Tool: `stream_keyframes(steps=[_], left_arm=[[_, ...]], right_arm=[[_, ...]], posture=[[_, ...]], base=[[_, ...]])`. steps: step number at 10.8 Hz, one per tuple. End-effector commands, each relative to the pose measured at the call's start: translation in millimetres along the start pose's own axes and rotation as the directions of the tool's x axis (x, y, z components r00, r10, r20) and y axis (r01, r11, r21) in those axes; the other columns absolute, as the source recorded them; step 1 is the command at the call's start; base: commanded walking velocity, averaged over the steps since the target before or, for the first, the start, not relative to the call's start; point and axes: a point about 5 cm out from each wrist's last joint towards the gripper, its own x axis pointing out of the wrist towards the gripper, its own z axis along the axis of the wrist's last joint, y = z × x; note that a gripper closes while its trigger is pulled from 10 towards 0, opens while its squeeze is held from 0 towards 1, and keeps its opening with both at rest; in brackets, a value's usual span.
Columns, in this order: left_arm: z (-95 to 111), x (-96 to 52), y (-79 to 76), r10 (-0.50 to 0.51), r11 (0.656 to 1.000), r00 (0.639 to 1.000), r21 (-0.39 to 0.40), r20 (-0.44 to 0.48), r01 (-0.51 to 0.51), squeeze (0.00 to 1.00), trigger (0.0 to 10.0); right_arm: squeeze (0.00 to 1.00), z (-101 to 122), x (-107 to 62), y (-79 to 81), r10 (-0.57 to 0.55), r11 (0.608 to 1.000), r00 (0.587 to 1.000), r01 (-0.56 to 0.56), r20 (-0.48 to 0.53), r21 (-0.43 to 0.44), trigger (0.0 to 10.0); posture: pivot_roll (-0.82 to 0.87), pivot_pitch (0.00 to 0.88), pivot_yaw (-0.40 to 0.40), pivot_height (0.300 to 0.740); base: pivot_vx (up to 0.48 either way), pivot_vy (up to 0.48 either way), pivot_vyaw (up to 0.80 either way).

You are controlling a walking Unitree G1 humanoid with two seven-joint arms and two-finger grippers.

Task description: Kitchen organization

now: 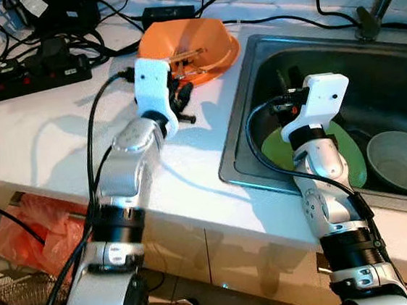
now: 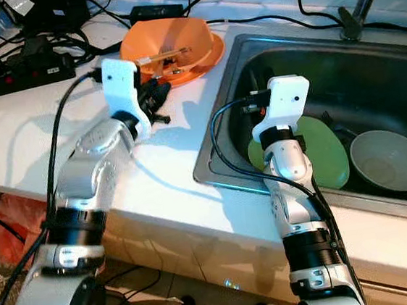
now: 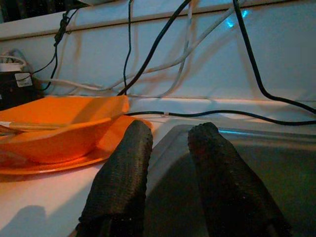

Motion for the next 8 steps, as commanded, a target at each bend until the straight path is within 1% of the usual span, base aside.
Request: stream_keyframes(steps=[1,5,6,7,8], left_arm=[[2,2.8,2.7,0.014,1.0,1.0,0.002,0.003,-0.014,0.0,0.0],[4,14.2,4.3,0.027,1.0,0.999,0.013,-0.019,-0.026,0.0,0.0],[2,17.8,5.2,0.038,0.999,0.998,0.033,-0.044,-0.036,0.0,1.9],[1,20.8,7.2,0.052,0.998,0.997,0.037,-0.06,-0.05,0.0,10.0],[1,24.8,10.1,0.071,0.997,0.995,0.04,-0.072,-0.068,0.0,10.0]], right_arm=[[0.0,-7,-4.9,-2.5,-0.016,1.0,1.0,0.016,-0.021,0.005,10.0],[0.0,-6,-5.8,-4.7,-0.022,1.0,1.0,0.022,-0.021,0.001,10.0],[0.0,-6,-6.0,-5.0,-0.024,1.0,0.999,0.024,-0.021,-0.001,10.0],[0.0,-6,-6.3,-5.1,-0.024,1.0,0.999,0.024,-0.022,-0.002,10.0],[0.0,-5,-7.2,-5.1,-0.026,1.0,0.999,0.026,-0.022,-0.001,10.0]], posture=[[0.19,0.119,0.043,0.74],[0.18,0.131,0.044,0.74],[0.18,0.136,0.044,0.74],[0.18,0.141,0.044,0.74],[0.17,0.148,0.046,0.74]], base=[[0.0,0.0,0.0],[0.0,0.0,0.0],[0.0,0.0,0.0],[0.0,0.0,0.0],[0.0,0.0,0.0]])
